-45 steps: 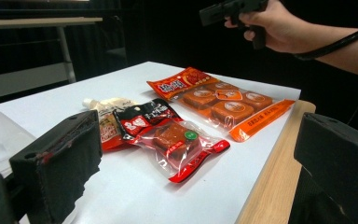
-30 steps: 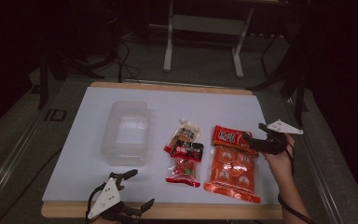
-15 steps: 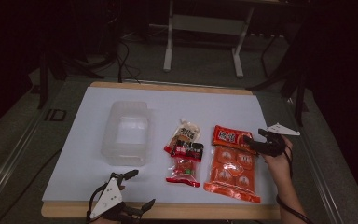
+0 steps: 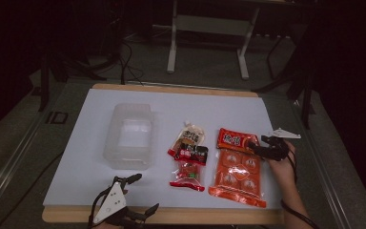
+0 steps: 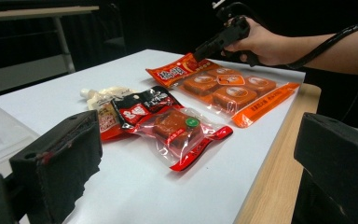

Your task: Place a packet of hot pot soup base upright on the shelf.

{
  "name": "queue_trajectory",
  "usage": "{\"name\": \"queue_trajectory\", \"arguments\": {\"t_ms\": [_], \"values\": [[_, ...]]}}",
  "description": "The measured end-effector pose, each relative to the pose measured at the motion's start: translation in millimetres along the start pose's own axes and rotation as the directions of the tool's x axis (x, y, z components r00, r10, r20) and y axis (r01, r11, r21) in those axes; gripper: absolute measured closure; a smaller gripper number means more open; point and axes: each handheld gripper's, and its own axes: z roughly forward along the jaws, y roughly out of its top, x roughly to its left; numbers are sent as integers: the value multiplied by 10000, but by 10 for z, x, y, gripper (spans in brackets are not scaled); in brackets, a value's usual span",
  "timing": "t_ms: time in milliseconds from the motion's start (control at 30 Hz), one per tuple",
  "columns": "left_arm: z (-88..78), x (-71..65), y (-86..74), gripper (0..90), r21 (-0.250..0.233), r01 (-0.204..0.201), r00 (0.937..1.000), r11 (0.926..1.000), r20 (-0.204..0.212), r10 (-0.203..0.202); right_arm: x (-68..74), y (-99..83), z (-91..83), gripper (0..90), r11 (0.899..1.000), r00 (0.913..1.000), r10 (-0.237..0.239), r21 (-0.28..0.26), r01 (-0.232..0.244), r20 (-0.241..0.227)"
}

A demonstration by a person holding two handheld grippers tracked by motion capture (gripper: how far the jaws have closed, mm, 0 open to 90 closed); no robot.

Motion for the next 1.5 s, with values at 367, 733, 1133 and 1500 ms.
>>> {"name": "queue_trajectory", "arguments": {"t_ms": [367, 733, 1133, 1500], "values": [[12, 10, -11, 13, 103, 42, 10000, 9999, -60, -42, -20, -90, 81, 406, 9984, 9993, 162, 543, -143, -343], [23, -1, -10, 13, 176, -4, 10000, 9998, -61, 5, 37, -43, 96, 731, 9928, 9990, 172, 1188, -123, -404], [23, 10, -12, 13, 156, 96, 9999, 9998, -91, -94, 117, 46, 39, 879, 9903, 9996, -74, 1383, 111, -270], [22, 15, -11, 13, 132, 134, 9999, 9998, -80, -133, 169, 185, -170, 887, 9974, 9993, -61, 712, 88, -378]]}}
